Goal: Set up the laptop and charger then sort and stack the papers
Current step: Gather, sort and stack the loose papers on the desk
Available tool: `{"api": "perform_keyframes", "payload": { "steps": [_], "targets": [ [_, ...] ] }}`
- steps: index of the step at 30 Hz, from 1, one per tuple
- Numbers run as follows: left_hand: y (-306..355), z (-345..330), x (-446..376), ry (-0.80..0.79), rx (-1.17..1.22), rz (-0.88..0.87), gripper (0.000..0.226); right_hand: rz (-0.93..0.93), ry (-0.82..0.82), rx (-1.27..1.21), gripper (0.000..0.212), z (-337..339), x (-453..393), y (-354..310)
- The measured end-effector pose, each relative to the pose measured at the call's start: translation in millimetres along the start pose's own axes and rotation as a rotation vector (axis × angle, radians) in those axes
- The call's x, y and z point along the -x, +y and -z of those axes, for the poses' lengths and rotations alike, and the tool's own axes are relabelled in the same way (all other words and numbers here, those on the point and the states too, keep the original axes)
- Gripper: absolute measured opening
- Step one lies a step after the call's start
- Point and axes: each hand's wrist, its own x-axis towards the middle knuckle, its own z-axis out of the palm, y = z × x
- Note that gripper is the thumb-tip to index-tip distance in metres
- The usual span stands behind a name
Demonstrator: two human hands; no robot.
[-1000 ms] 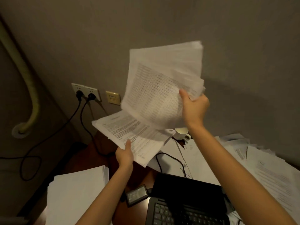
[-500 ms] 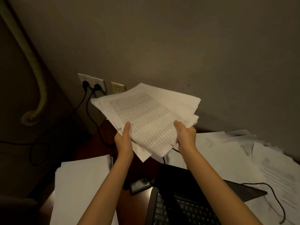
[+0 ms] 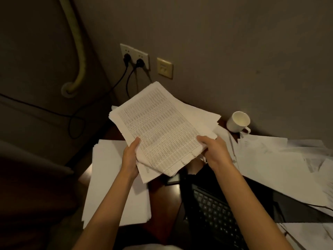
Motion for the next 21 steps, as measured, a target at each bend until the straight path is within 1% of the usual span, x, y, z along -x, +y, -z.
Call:
{"api": "perform_keyframes", "payload": {
  "steps": [2,3,5,6,8,9,11,12,13,14,15,17,19,21],
  "targets": [
    [4.1,20.4,1.7,-0.020,0.033,0.039,0.023,0.034,0.022,0.075,0.055,-3.6,-3.7,-2.3],
    [6.2,30.4,2.6,-0.021,0.046,0.056,0.023,0.060,-0.004,0.180,0.053,-6.9,-3.1,-2.3],
    [10.0,51.2,2.9,-0.024,0.047,0.068,0.028,0.092,-0.121,0.379,0.044,-15.0,-1.3,3.0],
    [12.4,60.8,3.0,-0.021,0.043,0.069,0.032,0.089,-0.165,0.447,0.042,-20.2,-0.6,6.0],
    [17.4,79.6,3.3,-0.008,0.045,0.074,0.038,0.079,-0.197,0.523,0.042,-29.9,-2.8,13.5],
    [19.3,88.8,2.6,-0.005,0.050,0.079,0.036,0.053,-0.207,0.527,0.039,-34.7,-5.9,17.6],
    [22.0,106.8,2.3,0.000,0.059,0.093,0.031,-0.016,-0.217,0.519,0.027,-45.6,-11.3,24.8],
    [22.5,115.1,2.1,0.008,0.049,0.106,0.030,-0.044,-0.214,0.529,0.024,-50.6,-14.2,29.3],
    [21.9,122.4,2.6,0.012,0.029,0.125,0.030,-0.069,-0.208,0.544,0.028,-54.9,-18.7,36.2],
    [19.7,130.0,2.4,0.018,0.006,0.154,0.031,-0.109,-0.202,0.570,0.032,-59.2,-22.1,43.9],
    [16.4,137.1,2.1,0.032,-0.013,0.192,0.035,-0.156,-0.208,0.601,0.029,-62.5,-25.6,53.9],
    [8.0,152.3,1.8,0.097,-0.045,0.246,0.039,-0.283,-0.208,0.630,0.017,-66.4,-30.1,78.2],
    [-1.3,166.3,1.9,0.179,-0.078,0.280,0.038,-0.420,-0.171,0.560,0.021,-66.8,-29.8,105.2],
    [-10.8,178.9,1.5,0.242,-0.149,0.316,0.037,-0.486,-0.166,0.458,0.032,-63.4,-25.4,130.2]
  ]
}}
